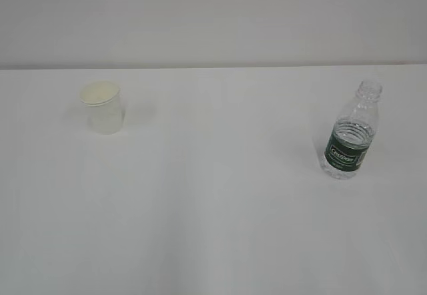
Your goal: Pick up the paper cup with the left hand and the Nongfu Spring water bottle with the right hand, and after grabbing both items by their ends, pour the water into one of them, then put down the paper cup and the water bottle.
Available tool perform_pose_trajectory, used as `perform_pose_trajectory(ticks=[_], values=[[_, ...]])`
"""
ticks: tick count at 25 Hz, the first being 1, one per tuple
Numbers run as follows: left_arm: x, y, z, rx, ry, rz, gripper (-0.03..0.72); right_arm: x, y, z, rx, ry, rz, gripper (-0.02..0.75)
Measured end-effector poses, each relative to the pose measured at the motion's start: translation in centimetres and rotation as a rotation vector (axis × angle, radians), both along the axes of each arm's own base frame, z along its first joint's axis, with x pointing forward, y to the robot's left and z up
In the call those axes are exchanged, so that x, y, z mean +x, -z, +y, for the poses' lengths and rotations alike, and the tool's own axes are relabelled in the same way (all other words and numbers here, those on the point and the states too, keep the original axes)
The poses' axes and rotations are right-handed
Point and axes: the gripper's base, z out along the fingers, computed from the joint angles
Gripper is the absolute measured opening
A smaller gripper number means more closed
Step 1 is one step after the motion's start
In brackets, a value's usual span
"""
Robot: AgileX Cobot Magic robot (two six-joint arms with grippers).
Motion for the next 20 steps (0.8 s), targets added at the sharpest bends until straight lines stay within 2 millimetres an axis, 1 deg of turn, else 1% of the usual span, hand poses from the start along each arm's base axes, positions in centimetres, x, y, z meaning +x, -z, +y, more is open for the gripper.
perform_pose_trajectory(ticks=[20], values=[[0.0, 0.0, 0.0, 0.0, 0.0, 0.0, 0.524, 0.0, 0.0, 0.0, 0.0, 0.0, 0.0, 0.554]])
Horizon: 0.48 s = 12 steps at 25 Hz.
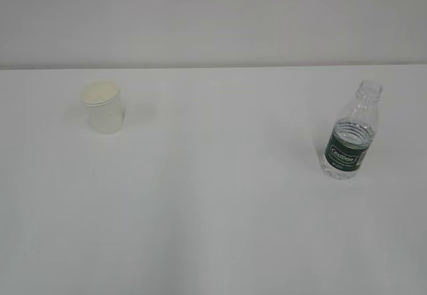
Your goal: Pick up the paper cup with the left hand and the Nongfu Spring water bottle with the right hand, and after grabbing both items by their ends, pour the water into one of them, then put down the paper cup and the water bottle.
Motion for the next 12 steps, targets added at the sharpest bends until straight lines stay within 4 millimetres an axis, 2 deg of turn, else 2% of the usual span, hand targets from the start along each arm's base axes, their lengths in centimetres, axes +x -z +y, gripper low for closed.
perform_pose_trajectory(ticks=[12], values=[[0.0, 0.0, 0.0, 0.0, 0.0, 0.0, 0.524, 0.0, 0.0, 0.0, 0.0, 0.0, 0.0, 0.554]])
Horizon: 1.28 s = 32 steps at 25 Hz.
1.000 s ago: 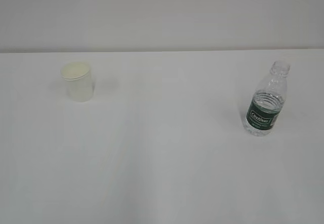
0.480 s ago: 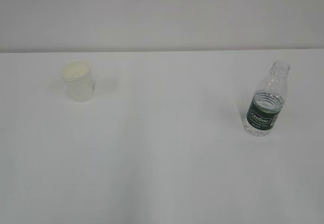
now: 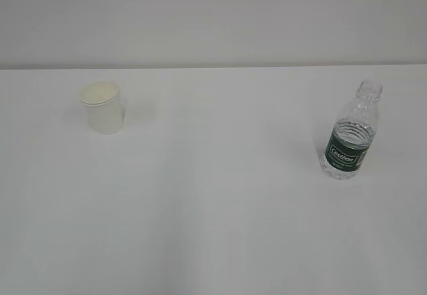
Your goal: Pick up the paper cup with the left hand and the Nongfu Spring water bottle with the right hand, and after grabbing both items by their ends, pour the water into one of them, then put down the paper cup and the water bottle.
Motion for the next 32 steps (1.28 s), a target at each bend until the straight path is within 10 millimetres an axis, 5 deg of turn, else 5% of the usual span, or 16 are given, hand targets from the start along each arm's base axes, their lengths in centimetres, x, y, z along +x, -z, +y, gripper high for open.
perform_pose_trajectory(ticks=[32], values=[[0.1, -0.3, -0.1, -0.006, 0.004, 0.001, 0.524, -0.2, -1.4, 0.1, 0.014, -0.014, -0.084, 0.554]])
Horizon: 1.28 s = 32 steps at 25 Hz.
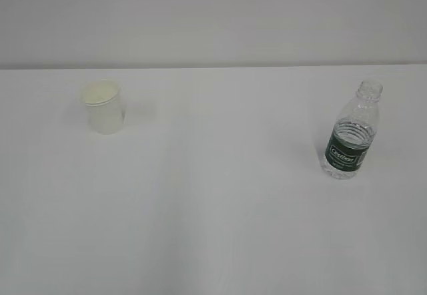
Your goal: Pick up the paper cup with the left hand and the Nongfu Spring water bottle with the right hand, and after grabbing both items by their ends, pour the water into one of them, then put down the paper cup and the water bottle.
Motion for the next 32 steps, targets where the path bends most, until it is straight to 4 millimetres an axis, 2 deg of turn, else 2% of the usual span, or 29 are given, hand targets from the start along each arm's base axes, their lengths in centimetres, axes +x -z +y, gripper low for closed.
perform_pose_trajectory(ticks=[9, 14, 20, 25, 32], values=[[2.1, -2.1, -0.1, 0.003, 0.001, 0.092, 0.524, 1.8, -0.7, 0.2, -0.007, -0.006, 0.054, 0.554], [3.5, -2.9, -0.2, 0.001, -0.003, 0.106, 0.524, 3.0, -1.3, 0.4, -0.01, -0.017, 0.016, 0.557], [5.6, -3.0, -0.2, 0.0, -0.009, 0.139, 0.536, 4.6, -1.8, 0.6, -0.044, -0.043, 0.003, 0.62], [7.9, -3.0, -0.3, -0.001, -0.016, 0.169, 0.586, 5.9, -2.5, 0.8, -0.046, -0.063, -0.051, 0.63], [10.8, -2.7, -0.4, -0.003, -0.024, 0.179, 0.592, 7.7, -2.8, 1.1, -0.04, -0.078, -0.058, 0.63]])
